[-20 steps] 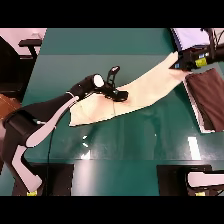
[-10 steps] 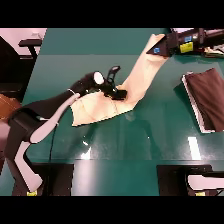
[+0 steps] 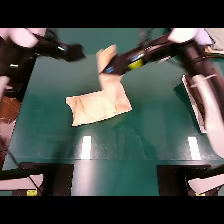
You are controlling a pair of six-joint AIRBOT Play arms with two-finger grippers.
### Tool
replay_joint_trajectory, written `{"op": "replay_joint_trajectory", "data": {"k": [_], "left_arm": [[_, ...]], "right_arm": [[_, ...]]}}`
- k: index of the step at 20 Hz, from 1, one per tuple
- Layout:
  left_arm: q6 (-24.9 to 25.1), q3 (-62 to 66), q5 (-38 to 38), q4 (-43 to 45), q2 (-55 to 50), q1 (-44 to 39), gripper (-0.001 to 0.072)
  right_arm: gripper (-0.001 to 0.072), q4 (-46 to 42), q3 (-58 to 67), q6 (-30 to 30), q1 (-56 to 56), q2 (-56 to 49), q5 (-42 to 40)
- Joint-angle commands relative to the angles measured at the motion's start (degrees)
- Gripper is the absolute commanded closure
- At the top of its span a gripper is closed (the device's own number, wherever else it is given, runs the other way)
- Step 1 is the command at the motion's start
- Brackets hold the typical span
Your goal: Fold the shirts.
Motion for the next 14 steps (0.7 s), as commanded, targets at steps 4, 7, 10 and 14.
{"op": "replay_joint_trajectory", "data": {"k": [4,7,10,14], "left_arm": [[0.6,0.0,-2.8,4.1,12.2,11.0,0.0685],[0.6,-0.2,-4.6,4.1,12.3,11.2,0.0685],[0.6,-0.2,-6.1,4.0,12.0,11.2,0.0684],[0.7,-0.4,-6.7,3.6,11.8,11.0,0.0685]], "right_arm": [[0.0129,-7.0,0.0,-6.1,8.5,-8.4,-0.3],[0.0132,-18.8,-0.7,-1.6,2.8,-7.4,4.4],[0.0132,-19.6,-8.6,1.7,-7.0,-4.0,4.4],[0.0053,-17.9,-20.6,4.9,-18.8,-2.8,0.6]]}}
